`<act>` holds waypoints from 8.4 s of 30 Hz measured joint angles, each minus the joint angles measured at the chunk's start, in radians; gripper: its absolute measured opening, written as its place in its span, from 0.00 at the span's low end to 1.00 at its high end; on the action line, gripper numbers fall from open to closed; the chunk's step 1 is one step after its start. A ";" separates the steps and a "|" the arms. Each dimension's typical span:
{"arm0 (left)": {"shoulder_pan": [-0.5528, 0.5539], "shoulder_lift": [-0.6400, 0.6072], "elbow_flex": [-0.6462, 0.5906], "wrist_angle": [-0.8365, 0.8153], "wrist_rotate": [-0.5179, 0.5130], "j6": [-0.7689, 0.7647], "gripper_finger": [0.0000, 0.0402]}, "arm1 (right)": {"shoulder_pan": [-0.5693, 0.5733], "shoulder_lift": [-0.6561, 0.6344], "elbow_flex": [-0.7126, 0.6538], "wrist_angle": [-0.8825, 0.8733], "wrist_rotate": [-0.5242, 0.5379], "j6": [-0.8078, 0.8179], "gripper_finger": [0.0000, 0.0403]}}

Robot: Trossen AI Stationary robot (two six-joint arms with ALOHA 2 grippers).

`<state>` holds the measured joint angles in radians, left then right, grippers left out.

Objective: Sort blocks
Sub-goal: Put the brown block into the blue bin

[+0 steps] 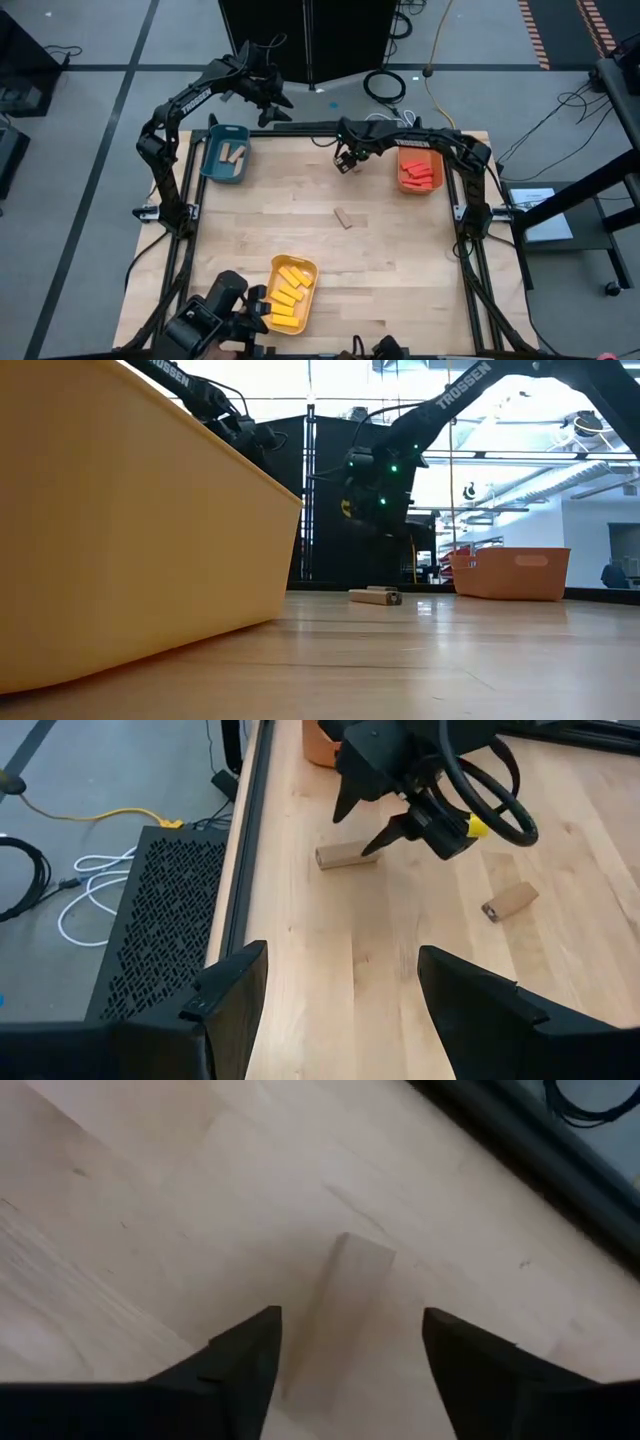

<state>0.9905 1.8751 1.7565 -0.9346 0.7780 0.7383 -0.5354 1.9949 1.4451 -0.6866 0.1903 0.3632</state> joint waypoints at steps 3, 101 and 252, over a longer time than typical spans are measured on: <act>0.001 0.000 0.000 -0.001 -0.005 0.000 0.64 | -0.002 0.000 -0.042 0.030 0.001 0.008 0.61; -0.420 -0.562 -1.091 1.766 -0.137 -0.985 0.75 | 0.127 -0.219 -0.378 1.595 -0.647 -0.220 0.04; -1.912 -0.468 -0.915 0.253 -0.749 -1.763 0.67 | 0.937 -0.308 -0.376 0.766 -0.082 0.032 0.60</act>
<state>-0.9218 1.4069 0.8413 -0.6816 0.0291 -1.0244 0.4011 1.6871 1.0695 0.0792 0.1078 0.3957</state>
